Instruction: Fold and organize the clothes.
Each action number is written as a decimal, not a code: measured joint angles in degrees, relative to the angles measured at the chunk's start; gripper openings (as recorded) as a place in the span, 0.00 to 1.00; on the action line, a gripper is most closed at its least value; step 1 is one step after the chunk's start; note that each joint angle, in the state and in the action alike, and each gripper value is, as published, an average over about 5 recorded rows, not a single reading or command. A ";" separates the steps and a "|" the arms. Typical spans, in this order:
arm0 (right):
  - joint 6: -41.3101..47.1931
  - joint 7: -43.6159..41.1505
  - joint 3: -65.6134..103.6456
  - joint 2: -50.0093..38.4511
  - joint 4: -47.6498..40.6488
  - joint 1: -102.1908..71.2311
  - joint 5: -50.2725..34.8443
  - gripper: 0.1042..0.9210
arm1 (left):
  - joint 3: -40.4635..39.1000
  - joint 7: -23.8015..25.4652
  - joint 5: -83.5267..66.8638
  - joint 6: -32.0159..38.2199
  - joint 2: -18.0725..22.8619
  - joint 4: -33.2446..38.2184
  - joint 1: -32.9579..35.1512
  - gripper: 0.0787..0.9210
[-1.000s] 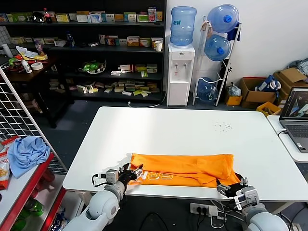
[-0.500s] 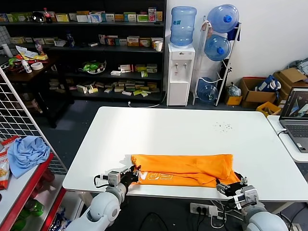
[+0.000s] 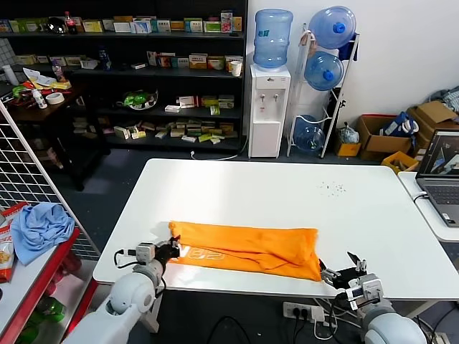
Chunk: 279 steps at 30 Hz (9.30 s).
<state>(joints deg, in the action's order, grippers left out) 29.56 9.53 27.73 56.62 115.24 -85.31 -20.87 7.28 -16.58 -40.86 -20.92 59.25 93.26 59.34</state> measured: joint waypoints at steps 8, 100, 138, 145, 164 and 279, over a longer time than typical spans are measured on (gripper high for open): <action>-1.60 0.48 -0.30 0.95 -0.92 0.66 1.64 0.88 | 3.51 -1.46 -0.18 0.73 -4.99 -1.25 -0.78 0.06; -13.85 1.02 0.13 5.27 -7.28 0.93 11.57 0.88 | -7.05 11.10 0.69 2.00 4.89 -0.99 -2.88 0.88; -12.70 1.33 -0.89 5.08 -5.39 2.63 10.70 0.88 | -6.70 11.21 0.16 -1.93 5.33 -1.00 -3.13 0.05; -12.51 1.36 -2.15 5.04 -5.96 3.92 10.30 0.88 | -4.12 9.66 0.34 -2.98 3.24 0.80 -1.26 0.05; -12.71 1.22 -5.38 4.46 -6.90 7.63 8.82 0.88 | 7.26 8.61 10.66 -2.99 -14.10 -2.67 -0.34 0.05; -20.75 -5.80 3.82 8.39 -9.54 5.91 10.48 0.88 | -4.58 5.01 25.16 38.15 14.50 -2.69 5.02 0.88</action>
<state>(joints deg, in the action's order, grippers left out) 8.81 3.73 31.55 65.01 105.70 -79.40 -10.39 2.69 -11.57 -15.70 17.23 73.75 90.58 64.36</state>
